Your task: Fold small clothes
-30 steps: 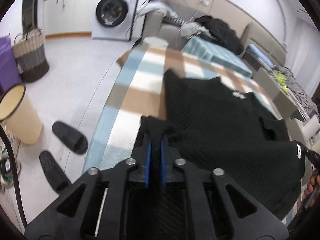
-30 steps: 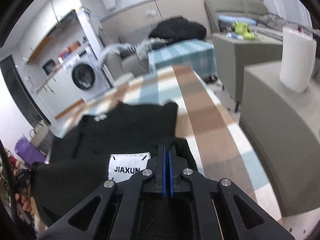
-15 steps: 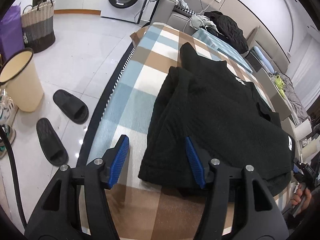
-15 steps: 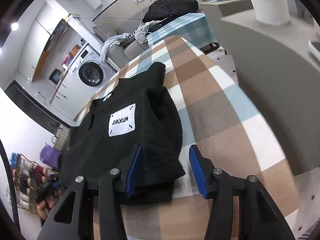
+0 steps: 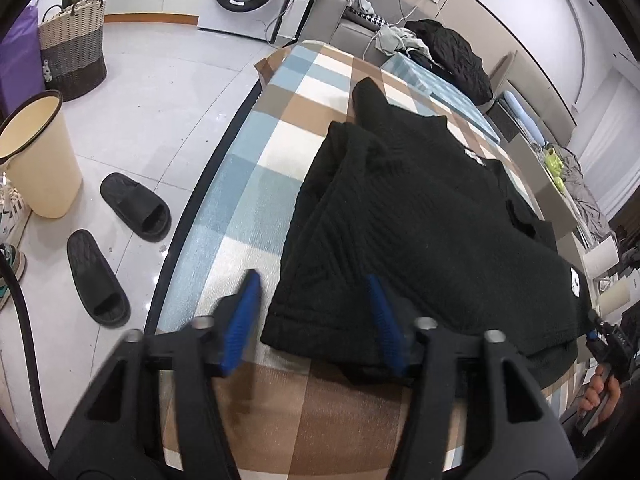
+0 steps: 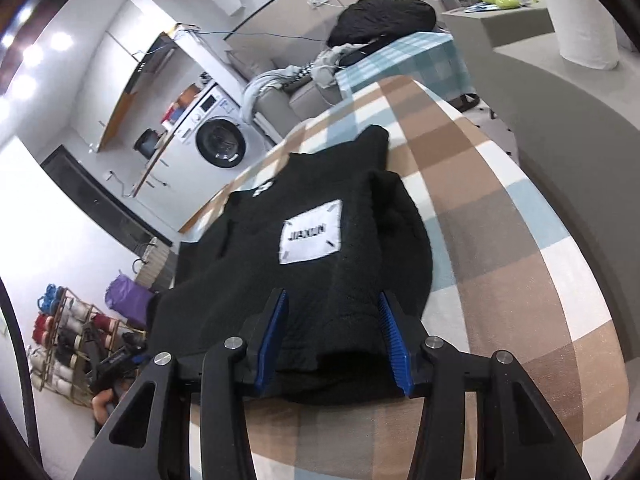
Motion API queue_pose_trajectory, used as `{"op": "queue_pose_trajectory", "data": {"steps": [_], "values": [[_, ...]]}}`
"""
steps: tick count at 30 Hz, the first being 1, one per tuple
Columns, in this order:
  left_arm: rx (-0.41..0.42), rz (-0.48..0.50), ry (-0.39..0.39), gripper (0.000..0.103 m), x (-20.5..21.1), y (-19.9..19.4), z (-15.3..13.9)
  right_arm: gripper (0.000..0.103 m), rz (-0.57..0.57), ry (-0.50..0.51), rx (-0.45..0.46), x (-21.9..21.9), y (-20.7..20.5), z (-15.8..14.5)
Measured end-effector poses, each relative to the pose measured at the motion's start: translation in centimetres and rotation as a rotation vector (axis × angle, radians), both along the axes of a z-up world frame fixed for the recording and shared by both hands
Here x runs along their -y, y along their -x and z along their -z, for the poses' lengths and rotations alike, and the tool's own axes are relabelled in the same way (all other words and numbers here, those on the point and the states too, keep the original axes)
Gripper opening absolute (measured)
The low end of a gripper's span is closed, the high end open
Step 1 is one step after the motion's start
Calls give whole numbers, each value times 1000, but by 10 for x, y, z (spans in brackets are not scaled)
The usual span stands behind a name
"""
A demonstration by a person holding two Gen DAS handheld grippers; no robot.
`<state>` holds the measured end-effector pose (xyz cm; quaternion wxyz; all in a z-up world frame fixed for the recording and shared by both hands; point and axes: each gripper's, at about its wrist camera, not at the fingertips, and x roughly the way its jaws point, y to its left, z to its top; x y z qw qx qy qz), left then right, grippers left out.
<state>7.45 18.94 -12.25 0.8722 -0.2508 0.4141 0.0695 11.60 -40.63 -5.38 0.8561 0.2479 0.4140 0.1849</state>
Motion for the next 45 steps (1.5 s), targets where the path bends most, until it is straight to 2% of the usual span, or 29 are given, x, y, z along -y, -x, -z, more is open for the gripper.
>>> {"op": "queue_pose_trajectory", "data": {"steps": [2, 3, 4, 6, 11, 18, 22, 29, 33, 36, 37, 38, 40, 42, 44, 45], "values": [[24, 1, -10, 23, 1, 1, -4, 30, 18, 13, -11, 1, -3, 3], [36, 3, -32, 16, 4, 2, -8, 16, 15, 15, -10, 0, -5, 3], [42, 3, -42, 15, 4, 2, -10, 7, 17, 31, -2, -1, -5, 2], [70, -2, -50, 11, 5, 5, -19, 6, 11, 51, 25, -4, -3, -4], [135, -7, -49, 6, 4, 14, -47, 5, 18, 16, 94, -3, 1, -28], [231, -12, -66, 5, 2, 2, -90, 5, 79, -72, 146, 3, -13, -57], [261, -18, -74, 5, -6, -27, -107, 5, 136, -112, 132, 6, -37, -64], [283, -24, -62, 5, -22, -102, -119, 5, 247, -151, 81, 6, -114, -62], [257, -30, -39, 5, -32, -156, -109, 5, 297, -151, 52, 0, -161, -57], [223, -57, -11, 6, -41, -193, -91, 5, 333, -137, 11, -4, -198, -44], [203, -62, -18, 7, -42, -202, -84, 9, 339, -126, -16, -5, -209, -39], [172, -63, -24, 12, -43, -210, -77, 12, 342, -117, -56, -5, -223, -30], [126, -49, -30, 27, -42, -220, -68, 26, 351, -99, -104, -3, -233, -21], [130, -62, -22, 52, -43, -217, -66, 32, 364, -116, -112, 3, -231, -17], [138, -64, -11, 63, -44, -210, -63, 38, 358, -100, -107, 4, -223, -18], [143, -68, -15, 63, -43, -206, -63, 40, 350, -101, -109, 4, -219, -17]]}}
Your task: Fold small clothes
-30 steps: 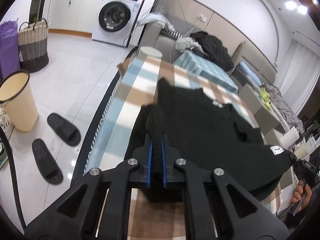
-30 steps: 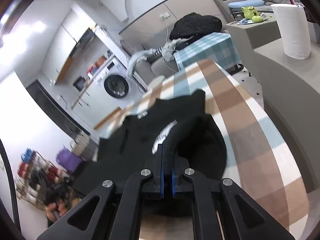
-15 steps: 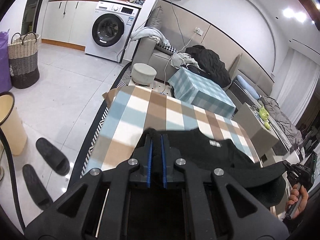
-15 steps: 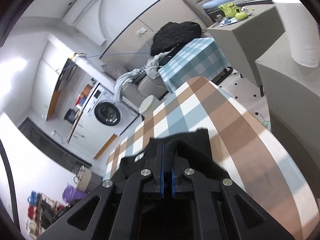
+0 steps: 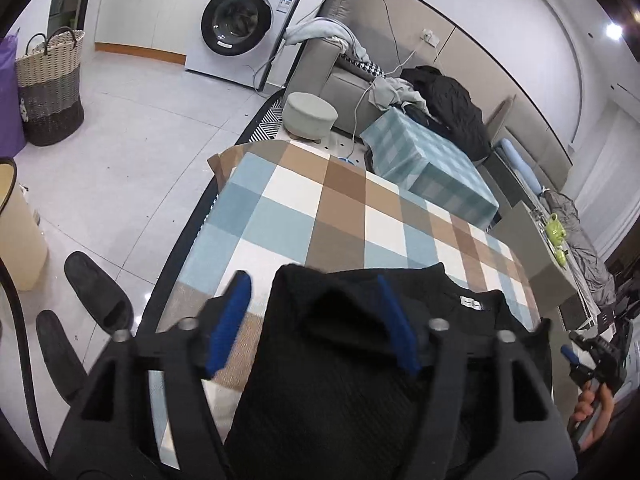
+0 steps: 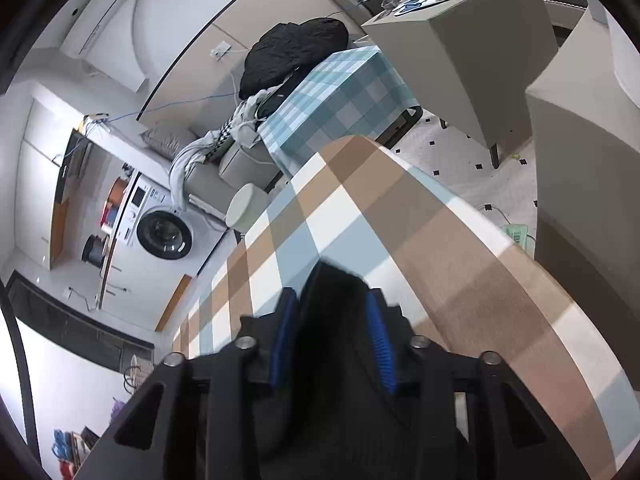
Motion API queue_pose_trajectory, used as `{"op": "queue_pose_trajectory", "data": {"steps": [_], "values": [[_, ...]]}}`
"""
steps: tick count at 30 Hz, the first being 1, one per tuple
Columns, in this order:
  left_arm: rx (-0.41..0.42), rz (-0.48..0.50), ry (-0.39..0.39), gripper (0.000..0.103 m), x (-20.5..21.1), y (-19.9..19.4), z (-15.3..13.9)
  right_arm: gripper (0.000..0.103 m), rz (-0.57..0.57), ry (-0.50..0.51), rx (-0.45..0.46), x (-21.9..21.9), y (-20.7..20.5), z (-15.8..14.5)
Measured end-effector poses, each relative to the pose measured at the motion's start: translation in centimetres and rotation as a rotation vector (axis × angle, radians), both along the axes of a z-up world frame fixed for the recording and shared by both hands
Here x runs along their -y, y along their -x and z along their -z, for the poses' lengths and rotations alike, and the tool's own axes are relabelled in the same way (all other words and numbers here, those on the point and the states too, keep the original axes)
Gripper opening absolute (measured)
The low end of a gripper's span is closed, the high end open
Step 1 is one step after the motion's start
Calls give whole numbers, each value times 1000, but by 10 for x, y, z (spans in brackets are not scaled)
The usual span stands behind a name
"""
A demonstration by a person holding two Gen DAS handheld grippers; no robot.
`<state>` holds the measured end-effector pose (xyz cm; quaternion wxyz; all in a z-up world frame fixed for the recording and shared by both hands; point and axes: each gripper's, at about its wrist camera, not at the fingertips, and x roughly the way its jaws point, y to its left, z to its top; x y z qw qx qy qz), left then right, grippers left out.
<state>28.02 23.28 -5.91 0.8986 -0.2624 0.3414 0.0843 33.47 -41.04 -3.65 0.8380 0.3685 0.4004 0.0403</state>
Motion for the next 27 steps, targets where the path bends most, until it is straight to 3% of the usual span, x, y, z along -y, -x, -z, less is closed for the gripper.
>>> {"op": "queue_pose_trajectory", "data": {"steps": [7, 14, 19, 24, 26, 27], "values": [[-50, 57, -22, 64, 15, -1, 16, 42, -162, 11, -30, -37, 8, 11], [-117, 63, -73, 64, 13, -15, 33, 42, -125, 189, -55, -35, 5, 11], [-134, 87, -78, 64, 14, -21, 42, 44, -113, 198, -59, -28, -18, 23], [-144, 95, -81, 64, 14, -23, 46, 44, -124, 279, -80, -40, -46, 36], [-143, 93, -77, 64, 14, -23, 47, 39, -164, 333, -76, -48, -54, 39], [-142, 95, -80, 64, 14, -23, 47, 24, -172, 359, -67, -51, -55, 40]]}}
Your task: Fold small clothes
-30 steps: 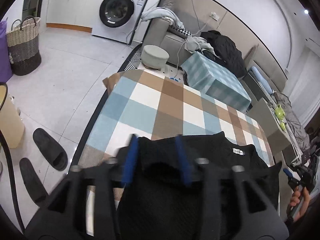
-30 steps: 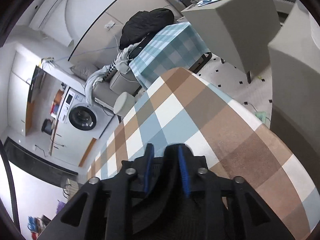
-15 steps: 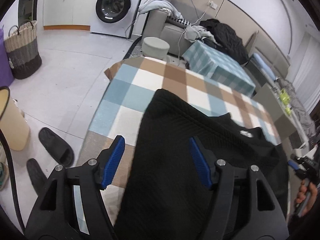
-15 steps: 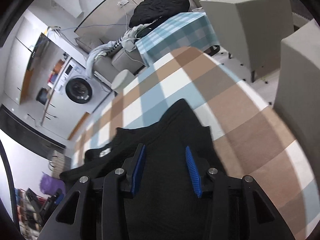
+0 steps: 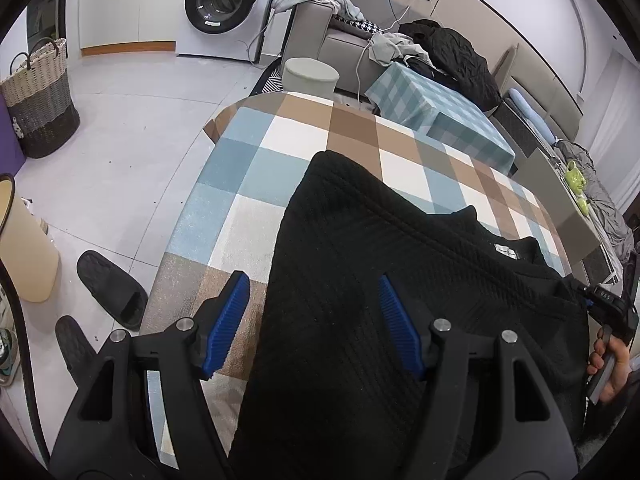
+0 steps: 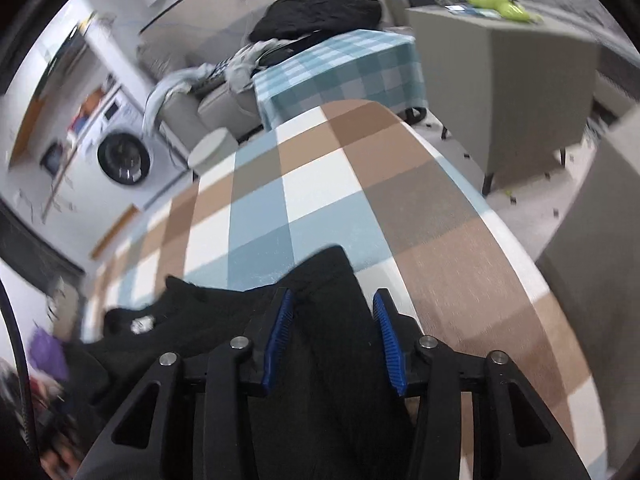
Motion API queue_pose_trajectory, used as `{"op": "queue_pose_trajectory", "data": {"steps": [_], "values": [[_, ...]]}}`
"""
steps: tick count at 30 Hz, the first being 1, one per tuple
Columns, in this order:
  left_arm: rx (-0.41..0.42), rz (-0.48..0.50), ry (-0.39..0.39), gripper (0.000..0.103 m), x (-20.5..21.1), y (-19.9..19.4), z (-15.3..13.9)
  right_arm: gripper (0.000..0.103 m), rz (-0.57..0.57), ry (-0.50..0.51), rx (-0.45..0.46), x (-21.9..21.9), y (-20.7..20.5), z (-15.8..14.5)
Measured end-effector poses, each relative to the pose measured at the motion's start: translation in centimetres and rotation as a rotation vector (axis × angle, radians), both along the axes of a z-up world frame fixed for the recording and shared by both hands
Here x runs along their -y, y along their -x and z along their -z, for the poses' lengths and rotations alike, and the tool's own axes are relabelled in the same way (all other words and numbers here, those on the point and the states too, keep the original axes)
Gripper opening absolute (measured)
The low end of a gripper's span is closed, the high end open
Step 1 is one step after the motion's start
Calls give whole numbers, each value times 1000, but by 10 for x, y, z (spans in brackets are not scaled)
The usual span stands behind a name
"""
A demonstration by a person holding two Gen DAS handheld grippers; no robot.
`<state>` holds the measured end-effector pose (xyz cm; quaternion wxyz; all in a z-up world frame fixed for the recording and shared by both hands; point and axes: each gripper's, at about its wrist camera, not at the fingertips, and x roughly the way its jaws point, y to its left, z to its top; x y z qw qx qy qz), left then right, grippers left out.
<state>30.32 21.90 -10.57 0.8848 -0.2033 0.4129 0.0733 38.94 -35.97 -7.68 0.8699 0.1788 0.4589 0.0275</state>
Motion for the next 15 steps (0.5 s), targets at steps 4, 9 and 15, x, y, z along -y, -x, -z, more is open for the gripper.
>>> {"op": "queue_pose_trajectory", "data": {"steps": [4, 9, 15], "values": [[12, 2, -4, 64, 1, 2, -1, 3, -36, 3, 127, 2, 15, -20], [10, 1, -20, 64, 1, 2, -3, 2, 52, -80, 317, 31, 36, -60], [-2, 9, -40, 64, 4, 3, -2, 13, 141, -75, 98, 38, 10, -24]]}}
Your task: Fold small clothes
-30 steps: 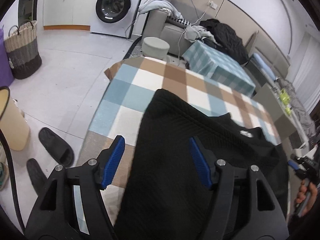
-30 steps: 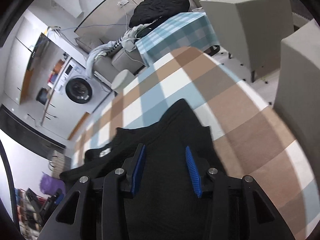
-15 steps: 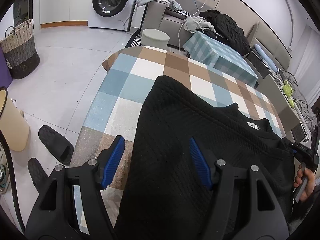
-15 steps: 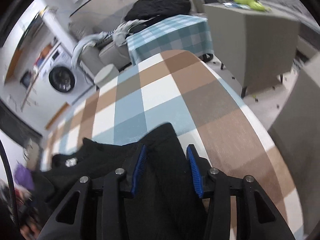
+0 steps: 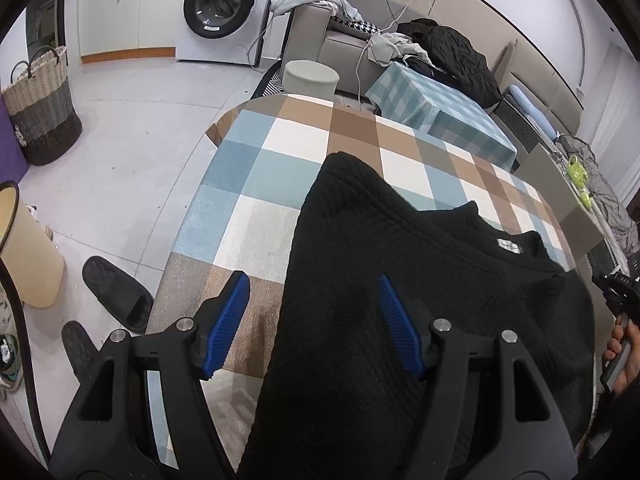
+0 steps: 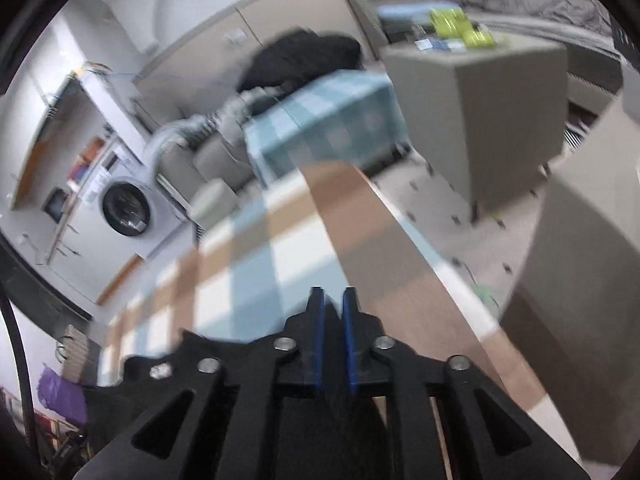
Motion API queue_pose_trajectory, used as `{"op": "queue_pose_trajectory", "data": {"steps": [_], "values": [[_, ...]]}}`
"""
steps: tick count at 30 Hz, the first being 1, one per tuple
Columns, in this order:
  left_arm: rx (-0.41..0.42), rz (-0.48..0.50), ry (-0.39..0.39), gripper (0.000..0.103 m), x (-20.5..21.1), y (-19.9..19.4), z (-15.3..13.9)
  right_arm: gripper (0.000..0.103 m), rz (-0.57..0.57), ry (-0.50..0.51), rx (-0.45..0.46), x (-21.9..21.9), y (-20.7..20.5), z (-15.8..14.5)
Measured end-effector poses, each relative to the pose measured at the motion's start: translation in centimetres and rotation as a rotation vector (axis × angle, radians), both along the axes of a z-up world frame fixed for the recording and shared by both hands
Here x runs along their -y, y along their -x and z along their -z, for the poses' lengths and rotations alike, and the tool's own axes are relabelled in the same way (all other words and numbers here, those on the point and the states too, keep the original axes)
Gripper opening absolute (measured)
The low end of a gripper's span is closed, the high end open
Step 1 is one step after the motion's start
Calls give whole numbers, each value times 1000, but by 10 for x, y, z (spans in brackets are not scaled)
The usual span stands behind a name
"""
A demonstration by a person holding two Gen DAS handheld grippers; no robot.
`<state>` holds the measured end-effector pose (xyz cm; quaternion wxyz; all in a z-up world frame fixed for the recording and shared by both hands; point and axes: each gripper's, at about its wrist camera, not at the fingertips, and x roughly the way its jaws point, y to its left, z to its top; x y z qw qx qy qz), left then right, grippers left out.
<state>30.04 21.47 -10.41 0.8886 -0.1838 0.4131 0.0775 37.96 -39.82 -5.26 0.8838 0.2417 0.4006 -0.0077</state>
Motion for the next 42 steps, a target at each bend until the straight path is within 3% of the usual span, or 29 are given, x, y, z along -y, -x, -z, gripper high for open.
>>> {"op": "queue_pose_trajectory", "data": {"steps": [2, 4, 5, 6, 7, 9, 12, 15, 19, 23, 27, 38, 39, 42], "values": [[-8, 9, -6, 64, 3, -2, 1, 21, -4, -4, -20, 0, 5, 5], [-16, 19, -16, 64, 6, -5, 3, 36, -27, -9, -25, -4, 10, 8], [-18, 28, -25, 55, 8, -6, 3, 39, -43, -22, -29, -4, 12, 8], [-21, 39, -42, 29, 11, -7, 4, 40, -53, -29, -32, -6, 16, 9], [-34, 60, -48, 18, 13, -10, 6, 40, -70, -23, -36, -9, 19, 9], [-9, 56, -39, 8, 15, -8, 4, 40, -97, -9, -40, -16, 31, 7], [104, 52, -23, 6, 15, 10, -17, 41, -125, 2, -53, -20, 39, 5], [130, 14, -14, 6, 7, 17, -27, 41, -138, 29, -40, -20, 52, -1], [10, -64, -10, 11, -8, 9, -10, 43, -126, 27, -55, -18, 58, -2], [14, -48, 12, 33, -8, 23, -11, 44, -169, 7, -60, -34, 66, -7], [50, -39, -16, 57, -1, 41, -22, 57, -259, -7, -44, -70, 73, -17], [79, 8, -6, 58, 29, 106, -33, 59, -461, -26, -101, -208, 46, 2], [74, 13, -6, 58, 31, 110, -31, 56, -463, 0, -110, -219, 42, 7], [54, 13, -10, 58, 34, 122, -24, 4, -471, 78, -122, -240, 32, 19]]}}
